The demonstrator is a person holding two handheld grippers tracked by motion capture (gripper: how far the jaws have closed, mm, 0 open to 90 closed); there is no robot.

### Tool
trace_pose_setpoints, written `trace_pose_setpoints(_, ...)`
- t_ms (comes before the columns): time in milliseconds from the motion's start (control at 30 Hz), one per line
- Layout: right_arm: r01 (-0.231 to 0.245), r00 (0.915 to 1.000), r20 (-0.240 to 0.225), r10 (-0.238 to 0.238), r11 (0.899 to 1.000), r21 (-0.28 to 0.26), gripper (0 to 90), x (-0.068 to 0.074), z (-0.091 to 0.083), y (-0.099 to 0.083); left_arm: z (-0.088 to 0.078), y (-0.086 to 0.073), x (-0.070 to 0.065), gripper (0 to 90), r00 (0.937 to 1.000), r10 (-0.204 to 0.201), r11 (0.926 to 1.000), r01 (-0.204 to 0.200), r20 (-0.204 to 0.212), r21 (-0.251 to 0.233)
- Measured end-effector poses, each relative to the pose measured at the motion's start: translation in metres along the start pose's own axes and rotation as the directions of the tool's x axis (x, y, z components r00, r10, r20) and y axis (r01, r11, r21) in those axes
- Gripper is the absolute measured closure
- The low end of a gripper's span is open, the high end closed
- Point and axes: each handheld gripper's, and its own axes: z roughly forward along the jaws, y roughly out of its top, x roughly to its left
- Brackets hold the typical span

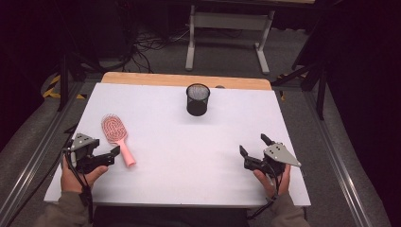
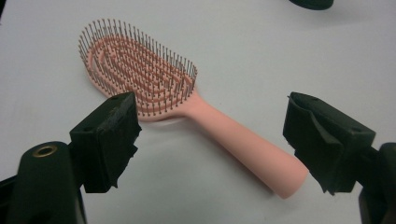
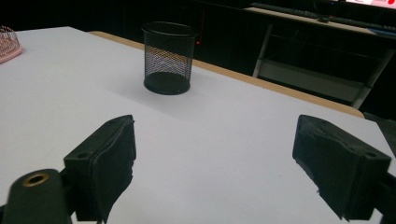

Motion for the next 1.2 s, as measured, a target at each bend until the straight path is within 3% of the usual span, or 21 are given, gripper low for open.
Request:
trace_pose_setpoints(100,0.003,1.0,0.004,-0.003,1.0,0.013,14.2,-0.002,0.0,-0.002,0.008,0.003,0.0,21.4,1.0,-0.007,0.9993,0.007,0.0,0.037)
trace_pose_setpoints(167,-0.002,0.9999,0.01,0.002,1.0,0.019,14.4,-0.003,0.001,-0.003,0.012,0.004,0.0,24.4,0.9993,-0.038,0.9963,0.037,0.009,0.078)
trace_pose_setpoints(233,-0.005,0.9999,0.016,0.004,1.0,0.02,14.6,-0.003,0.001,-0.002,0.015,0.007,0.001,25.6,0.998,-0.063,0.9921,0.062,0.008,0.11)
trace_pose_setpoints(333,0.004,0.9999,0.012,-0.004,1.0,0.029,14.6,0.0,0.005,-0.002,0.017,0.015,0.002,25.2,0.9969,-0.058,0.9843,0.066,-0.053,0.164)
trace_pose_setpoints(367,0.011,0.9999,0.011,-0.011,0.999,0.032,14.5,0.0,0.006,-0.002,0.015,0.021,0.009,25.1,0.9949,-0.086,0.9796,0.094,-0.053,0.178)
trace_pose_setpoints(500,0.025,0.9997,-0.002,-0.025,0.998,0.054,14.6,0.002,0.011,-0.003,0.017,0.025,0.014,24.3,0.9917,-0.121,0.9717,0.127,-0.044,0.199)
trace_pose_setpoints(567,0.028,0.9996,-0.004,-0.028,0.998,0.062,14.6,0.003,0.012,-0.003,0.023,0.025,0.011,24.3,0.9919,-0.124,0.9636,0.127,-0.028,0.235)
trace_pose_setpoints(600,0.033,0.9995,-0.006,-0.033,0.997,0.067,14.6,0.003,0.013,-0.003,0.023,0.025,0.011,26.3,0.9919,-0.124,0.9636,0.127,-0.028,0.235)
trace_pose_setpoints(667,0.037,0.9993,-0.008,-0.037,0.996,0.078,14.6,0.004,0.015,-0.004,0.029,0.022,0.002,33.3,0.9948,-0.101,0.9527,0.093,0.014,0.29)
trace_pose_setpoints(700,0.039,0.9992,-0.012,-0.038,0.995,0.088,14.8,0.004,0.016,-0.004,0.029,0.022,0.002,36.1,0.9948,-0.101,0.9527,0.093,0.014,0.29)
trace_pose_setpoints(733,0.043,0.9989,-0.023,-0.041,0.994,0.099,14.8,0.005,0.018,-0.005,0.037,0.021,-0.001,38.6,0.9935,-0.107,0.9343,0.088,0.037,0.345)
trace_pose_setpoints(767,0.043,0.9989,-0.023,-0.041,0.994,0.099,14.8,0.005,0.018,-0.005,0.037,0.021,-0.001,38.9,0.9935,-0.107,0.9343,0.088,0.037,0.345)
trace_pose_setpoints(833,0.062,0.9979,-0.025,-0.06,0.991,0.117,14.8,0.007,0.019,-0.006,0.043,0.023,-0.001,39.6,0.9925,-0.116,0.9157,0.091,0.039,0.391)
trace_pose_setpoints(867,0.073,0.9972,-0.025,-0.071,0.989,0.125,14.8,0.008,0.019,-0.007,0.045,0.025,-0.002,40.0,0.9893,-0.139,0.9059,0.108,0.046,0.409)
trace_pose_setpoints(900,0.08,0.9967,-0.027,-0.077,0.989,0.128,14.8,0.008,0.02,-0.007,0.046,0.028,-0.002,40.6,0.9867,-0.158,0.8936,0.126,0.039,0.431)
trace_pose_setpoints(967,0.08,0.9966,-0.029,-0.077,0.988,0.134,14.8,0.009,0.02,-0.007,0.049,0.035,-0.002,40.0,0.9842,-0.177,0.8792,0.158,0.0,0.449)
trace_pose_setpoints(1067,0.071,0.9973,-0.03,-0.067,0.987,0.147,14.8,0.008,0.02,-0.008,0.054,0.04,0.003,40.3,0.9661,-0.255,0.8469,0.244,-0.042,0.473)
trace_pose_setpoints(1133,0.07,0.9973,-0.03,-0.067,0.986,0.152,14.8,0.008,0.02,-0.009,0.059,0.04,0.006,40.2,0.945,-0.316,0.8124,0.315,-0.084,0.49)
trace_pose_setpoints(1167,0.069,0.9974,-0.034,-0.064,0.985,0.155,14.8,0.007,0.02,-0.009,0.061,0.04,0.006,40.2,0.9373,-0.337,0.8022,0.335,-0.09,0.494)
trace_pose_setpoints(1200,0.068,0.9973,-0.037,-0.063,0.985,0.156,14.8,0.007,0.02,-0.009,0.065,0.039,0.007,40.5,0.9271,-0.357,0.7854,0.364,-0.113,0.501)
